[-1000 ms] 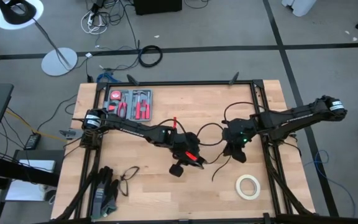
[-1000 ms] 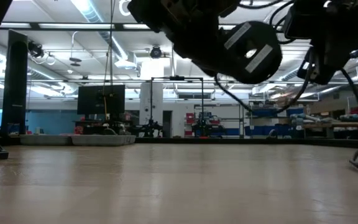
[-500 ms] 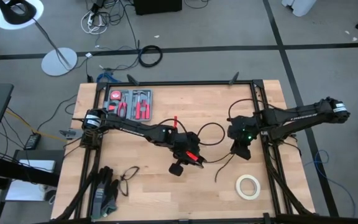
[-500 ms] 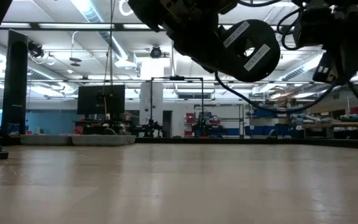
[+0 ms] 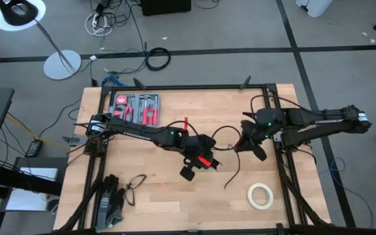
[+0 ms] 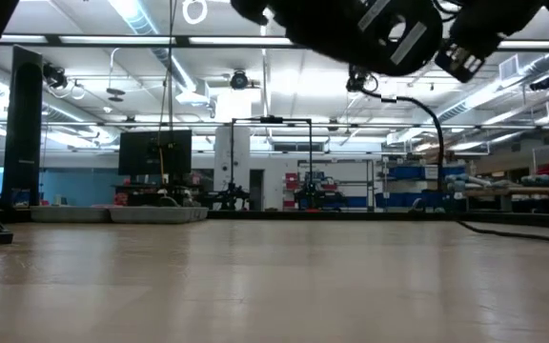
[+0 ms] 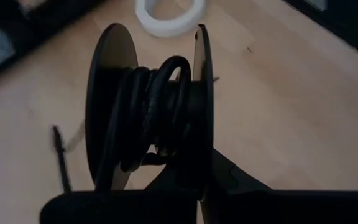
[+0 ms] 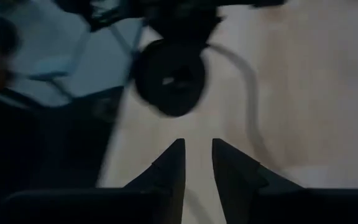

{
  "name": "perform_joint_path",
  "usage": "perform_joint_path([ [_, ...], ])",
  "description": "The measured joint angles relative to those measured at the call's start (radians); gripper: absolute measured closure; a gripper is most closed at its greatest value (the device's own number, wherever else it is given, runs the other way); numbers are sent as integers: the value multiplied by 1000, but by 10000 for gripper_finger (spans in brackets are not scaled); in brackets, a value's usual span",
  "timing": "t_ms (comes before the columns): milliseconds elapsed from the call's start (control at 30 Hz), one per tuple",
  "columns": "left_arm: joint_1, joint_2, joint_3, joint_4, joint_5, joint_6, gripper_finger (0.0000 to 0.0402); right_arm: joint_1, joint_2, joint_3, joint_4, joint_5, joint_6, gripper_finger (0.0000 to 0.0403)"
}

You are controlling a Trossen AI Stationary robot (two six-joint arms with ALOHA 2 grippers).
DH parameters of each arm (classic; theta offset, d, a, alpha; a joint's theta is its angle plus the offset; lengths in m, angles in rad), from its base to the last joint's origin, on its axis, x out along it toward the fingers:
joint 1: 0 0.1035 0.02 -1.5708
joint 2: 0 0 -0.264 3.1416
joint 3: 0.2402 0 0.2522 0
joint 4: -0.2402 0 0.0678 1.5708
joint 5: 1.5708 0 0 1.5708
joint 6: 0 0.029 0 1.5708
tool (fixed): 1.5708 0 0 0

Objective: Coil cords
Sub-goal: Coil the black wire onto the spool

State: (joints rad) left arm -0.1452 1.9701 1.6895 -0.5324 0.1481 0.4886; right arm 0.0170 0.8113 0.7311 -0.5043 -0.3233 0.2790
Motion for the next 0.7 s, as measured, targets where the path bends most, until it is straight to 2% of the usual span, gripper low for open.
perform_joint_path([
  [200,0,0,43,-1,-28,59,402,70,20,-7,129,221,-172,323],
  [367,-2,0,79,1,-36,65,402,136,69,-37,157,380,-209,323],
  [700,-2,0,104,-13,-50,80,402,229,101,-109,242,467,-159,323],
])
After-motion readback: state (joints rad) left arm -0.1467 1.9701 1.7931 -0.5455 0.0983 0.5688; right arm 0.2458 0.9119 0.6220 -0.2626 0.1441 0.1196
